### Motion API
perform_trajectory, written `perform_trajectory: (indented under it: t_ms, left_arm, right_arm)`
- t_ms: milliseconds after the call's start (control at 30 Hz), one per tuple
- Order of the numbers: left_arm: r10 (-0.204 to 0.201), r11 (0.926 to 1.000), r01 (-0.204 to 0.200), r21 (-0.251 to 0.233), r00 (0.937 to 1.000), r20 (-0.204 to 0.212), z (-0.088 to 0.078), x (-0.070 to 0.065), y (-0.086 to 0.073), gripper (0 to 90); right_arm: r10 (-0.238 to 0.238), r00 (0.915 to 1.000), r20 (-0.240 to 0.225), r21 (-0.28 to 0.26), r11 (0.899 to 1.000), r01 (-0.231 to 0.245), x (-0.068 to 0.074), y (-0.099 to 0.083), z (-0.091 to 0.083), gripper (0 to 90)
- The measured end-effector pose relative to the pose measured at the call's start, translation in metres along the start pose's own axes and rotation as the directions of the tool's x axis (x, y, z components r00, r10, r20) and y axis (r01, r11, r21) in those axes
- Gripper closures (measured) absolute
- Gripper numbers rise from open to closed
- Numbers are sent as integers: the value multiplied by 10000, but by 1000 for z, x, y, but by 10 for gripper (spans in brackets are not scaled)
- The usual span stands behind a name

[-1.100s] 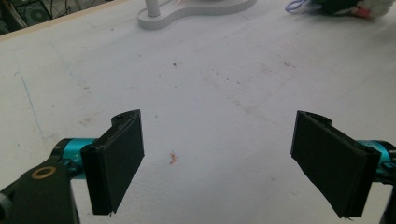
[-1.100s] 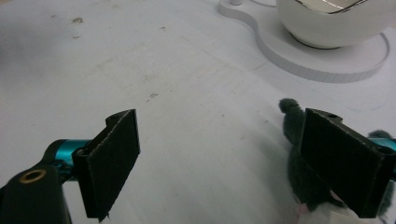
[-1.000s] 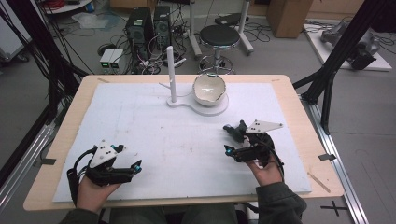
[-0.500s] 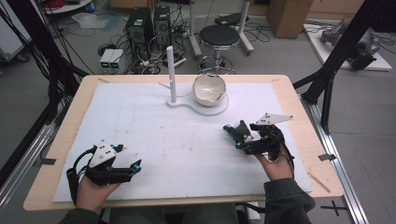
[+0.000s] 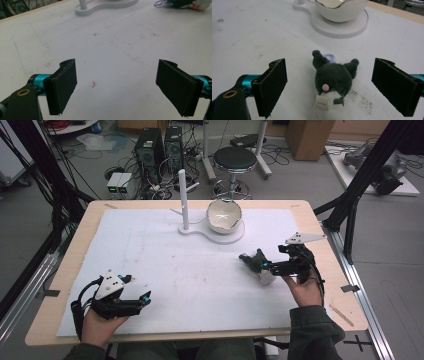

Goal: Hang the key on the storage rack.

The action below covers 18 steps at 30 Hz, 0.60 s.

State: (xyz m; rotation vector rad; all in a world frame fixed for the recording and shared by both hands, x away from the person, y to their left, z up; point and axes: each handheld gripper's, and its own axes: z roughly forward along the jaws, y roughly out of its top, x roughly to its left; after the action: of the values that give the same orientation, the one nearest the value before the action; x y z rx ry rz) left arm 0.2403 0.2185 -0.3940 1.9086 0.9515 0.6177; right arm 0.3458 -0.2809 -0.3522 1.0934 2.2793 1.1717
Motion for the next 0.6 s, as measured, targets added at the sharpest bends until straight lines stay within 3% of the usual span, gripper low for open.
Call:
perform_trajectory:
  t_ms: [600]
  left_arm:
    - [36,10000,-36,35,10000,-30,1,1,-1,174]
  right_arm:
    - [193,9992,347,981,9949,-227,-4,-18,27,167]
